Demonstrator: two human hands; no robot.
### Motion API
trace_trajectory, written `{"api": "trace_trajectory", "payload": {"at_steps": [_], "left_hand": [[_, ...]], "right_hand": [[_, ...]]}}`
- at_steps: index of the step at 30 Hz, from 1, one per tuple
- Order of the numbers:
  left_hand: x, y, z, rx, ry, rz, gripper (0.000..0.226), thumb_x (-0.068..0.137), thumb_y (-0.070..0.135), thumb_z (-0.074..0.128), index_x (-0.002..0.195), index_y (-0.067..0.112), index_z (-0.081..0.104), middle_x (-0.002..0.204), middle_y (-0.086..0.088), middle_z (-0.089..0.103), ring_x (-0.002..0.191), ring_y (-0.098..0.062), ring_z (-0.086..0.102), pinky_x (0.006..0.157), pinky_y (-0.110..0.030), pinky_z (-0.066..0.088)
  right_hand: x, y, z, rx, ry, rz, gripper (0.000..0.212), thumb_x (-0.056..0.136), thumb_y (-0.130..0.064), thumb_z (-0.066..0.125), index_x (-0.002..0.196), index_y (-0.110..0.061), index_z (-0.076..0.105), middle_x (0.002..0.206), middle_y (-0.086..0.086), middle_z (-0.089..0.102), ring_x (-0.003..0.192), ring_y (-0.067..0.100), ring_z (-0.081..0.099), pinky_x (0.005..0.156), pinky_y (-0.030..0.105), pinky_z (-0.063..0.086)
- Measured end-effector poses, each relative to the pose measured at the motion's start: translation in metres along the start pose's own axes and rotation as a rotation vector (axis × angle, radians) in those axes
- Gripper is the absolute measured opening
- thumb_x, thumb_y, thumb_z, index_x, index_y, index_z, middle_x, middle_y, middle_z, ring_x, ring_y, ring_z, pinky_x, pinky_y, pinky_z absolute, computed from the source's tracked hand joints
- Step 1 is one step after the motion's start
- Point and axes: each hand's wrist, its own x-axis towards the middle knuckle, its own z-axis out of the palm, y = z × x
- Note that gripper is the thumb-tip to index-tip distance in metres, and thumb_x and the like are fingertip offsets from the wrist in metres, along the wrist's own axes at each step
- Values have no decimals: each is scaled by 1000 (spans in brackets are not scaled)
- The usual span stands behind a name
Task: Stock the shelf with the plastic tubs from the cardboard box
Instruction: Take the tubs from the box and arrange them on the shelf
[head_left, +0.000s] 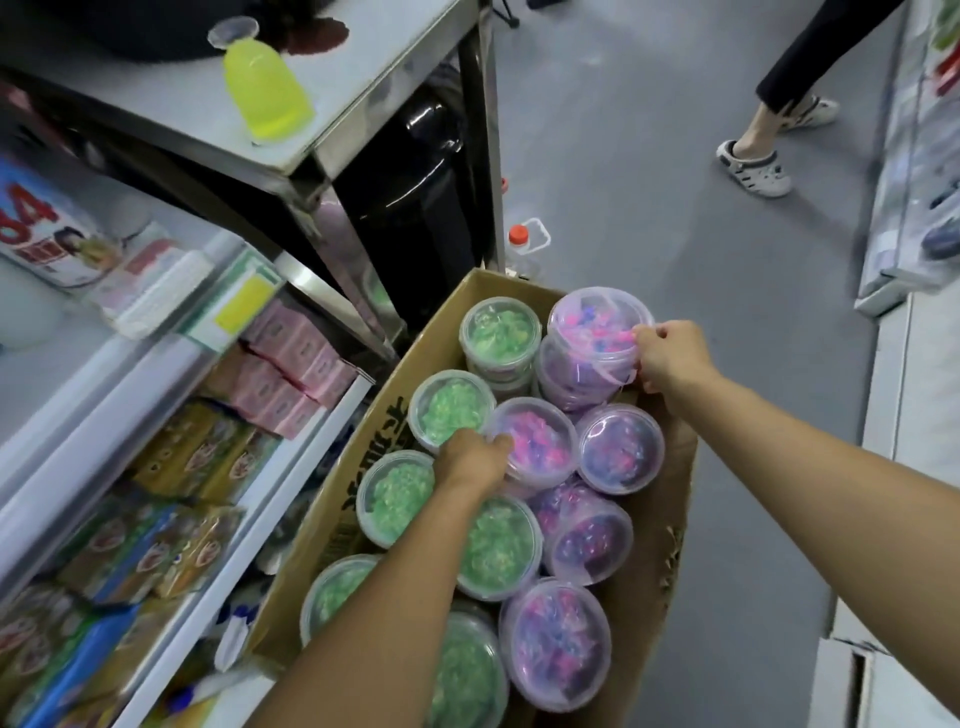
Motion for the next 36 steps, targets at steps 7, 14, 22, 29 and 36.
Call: {"api": "trace_trajectory", "payload": {"at_steps": [7,14,22,29,36], "left_hand": [[-75,-23,-43,-487,-52,30,24,84,40,64,86,16,64,92,-2,67,85,-19,62,81,-35,53],[-193,-112,-128,-774,65,26,20,85,34,66,99,20,68,95,-2,71,82,-18,66,73,-31,54],[-374,-270,-219,-944,273,103,22,91,43,53,97,24,61,88,-2,68,75,-23,65,47,-24,28],[-518,-410,-284,-1046,429,78,32,89,51,54,101,22,62,101,-13,65,94,-30,63,84,-42,55],[-623,-514,-328,-1101,597,92,29,93,51,49,107,26,56,99,-14,63,89,-28,63,82,-41,54]], "right_hand": [[-94,-27,-27,151,-49,-49,33,91,-15,52,59,-6,53,51,8,50,38,20,38,37,22,32],[-230,-49,-29,254,-221,-132,29,94,-13,52,67,-10,58,49,7,49,39,16,37,37,19,30],[-435,-73,7,322,-563,-248,33,93,-10,55,61,-6,51,37,3,48,29,10,31,36,17,19],[-609,-77,62,271,-859,-412,24,95,-10,51,71,-7,54,46,5,49,30,9,32,37,11,20],[-737,-105,102,175,-1054,-569,19,96,-8,47,79,-9,56,41,-1,46,31,9,30,36,11,21]]}}
